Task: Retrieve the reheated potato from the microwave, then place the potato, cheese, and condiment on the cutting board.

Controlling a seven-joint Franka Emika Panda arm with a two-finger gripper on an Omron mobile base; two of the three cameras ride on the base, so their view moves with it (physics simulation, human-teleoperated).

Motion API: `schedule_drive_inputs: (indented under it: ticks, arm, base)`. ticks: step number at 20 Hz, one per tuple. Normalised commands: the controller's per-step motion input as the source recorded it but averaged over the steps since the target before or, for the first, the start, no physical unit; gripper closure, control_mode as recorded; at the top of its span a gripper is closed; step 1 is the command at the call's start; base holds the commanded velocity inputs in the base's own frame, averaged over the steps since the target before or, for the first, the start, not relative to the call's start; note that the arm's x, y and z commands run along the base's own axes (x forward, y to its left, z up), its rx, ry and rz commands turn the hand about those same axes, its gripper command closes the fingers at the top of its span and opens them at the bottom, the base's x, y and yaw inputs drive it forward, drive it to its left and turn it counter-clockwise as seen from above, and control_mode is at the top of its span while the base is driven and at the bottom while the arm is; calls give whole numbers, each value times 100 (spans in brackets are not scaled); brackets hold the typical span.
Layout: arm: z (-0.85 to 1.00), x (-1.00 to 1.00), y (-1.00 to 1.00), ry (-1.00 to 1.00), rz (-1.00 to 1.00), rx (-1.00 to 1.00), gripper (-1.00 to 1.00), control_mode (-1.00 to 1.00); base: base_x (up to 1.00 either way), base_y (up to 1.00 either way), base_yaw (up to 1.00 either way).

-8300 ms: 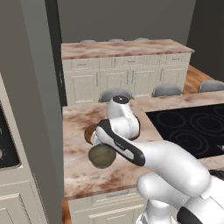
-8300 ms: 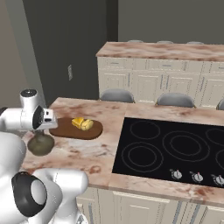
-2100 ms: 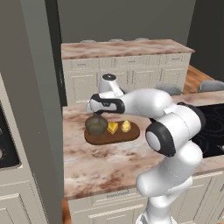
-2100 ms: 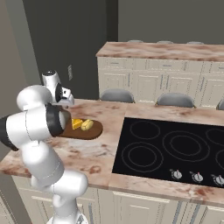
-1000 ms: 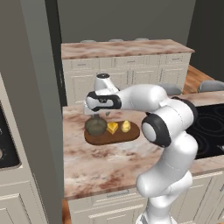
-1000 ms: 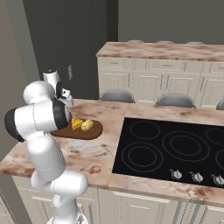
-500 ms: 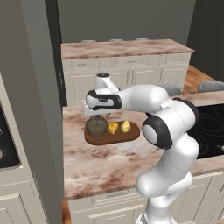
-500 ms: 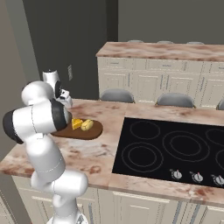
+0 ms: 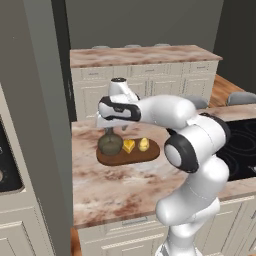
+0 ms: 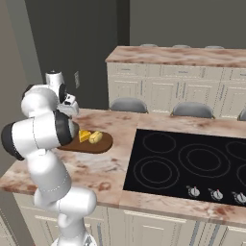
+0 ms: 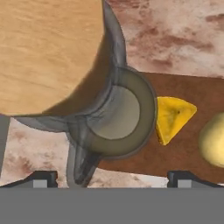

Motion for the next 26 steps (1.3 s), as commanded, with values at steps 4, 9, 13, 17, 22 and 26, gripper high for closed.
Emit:
schedule_drive_inputs:
  ticks: [4,9,13,17,22,26]
  arm:
    - [30,-35,-4,14,0,0,-100,-100]
    - [29,-48,-7,18,0,0,-100,-100]
    - [30,-57,-7,11,0,-5,-100,-100]
    - [26,-66,-15,4,2,-2,-100,-100]
    - [24,-74,-10,0,6,-3,-100,-100]
    - [18,-74,-2,2,6,0,-100,-100]
  base:
    - [0,0,0]
    - [0,0,0]
    - [0,0,0]
    - [0,0,0]
    - [0,0,0]
    - [0,0,0]
